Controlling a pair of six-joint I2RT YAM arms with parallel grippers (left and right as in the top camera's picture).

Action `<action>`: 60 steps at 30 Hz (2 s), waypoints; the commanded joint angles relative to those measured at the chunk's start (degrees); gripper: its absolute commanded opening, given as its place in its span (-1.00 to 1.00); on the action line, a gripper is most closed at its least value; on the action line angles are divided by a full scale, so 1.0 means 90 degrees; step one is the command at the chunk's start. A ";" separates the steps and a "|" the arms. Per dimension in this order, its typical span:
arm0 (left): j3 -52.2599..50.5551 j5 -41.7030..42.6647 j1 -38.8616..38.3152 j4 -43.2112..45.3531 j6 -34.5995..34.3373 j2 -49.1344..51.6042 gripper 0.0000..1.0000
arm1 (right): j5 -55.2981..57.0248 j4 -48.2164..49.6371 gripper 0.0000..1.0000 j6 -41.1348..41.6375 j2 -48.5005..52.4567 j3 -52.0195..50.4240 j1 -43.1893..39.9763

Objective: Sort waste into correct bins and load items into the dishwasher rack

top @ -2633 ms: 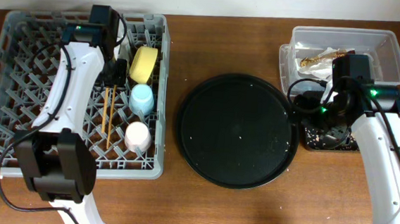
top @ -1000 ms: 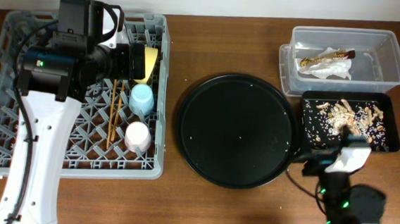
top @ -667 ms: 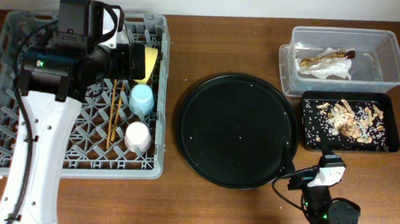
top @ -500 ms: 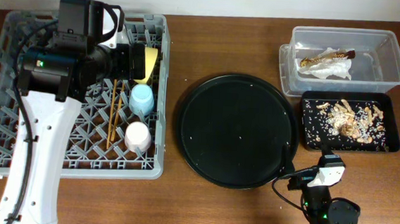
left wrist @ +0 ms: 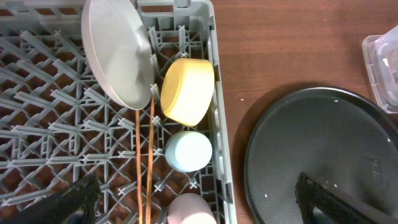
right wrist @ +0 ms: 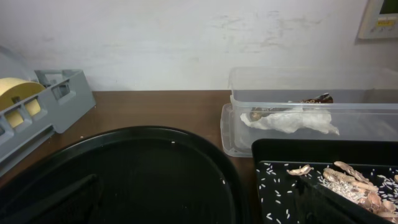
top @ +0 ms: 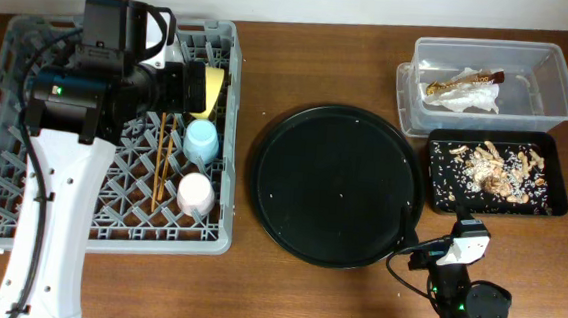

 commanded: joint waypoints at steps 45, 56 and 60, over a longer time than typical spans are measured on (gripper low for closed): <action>-1.1676 -0.0656 0.0687 0.6941 0.0826 -0.9957 0.99 | -0.0083 -0.0007 0.97 0.0044 -0.0075 -0.0051 0.0032; -1.1676 -0.0656 0.0687 0.6941 0.0826 -0.9957 0.99 | -0.0083 -0.0007 0.97 0.0044 -0.0075 -0.0051 0.0032; -1.1676 -0.0656 0.0687 0.6941 0.0826 -0.9957 0.99 | -0.0085 -0.0007 0.97 0.0044 -0.0075 -0.0051 0.0032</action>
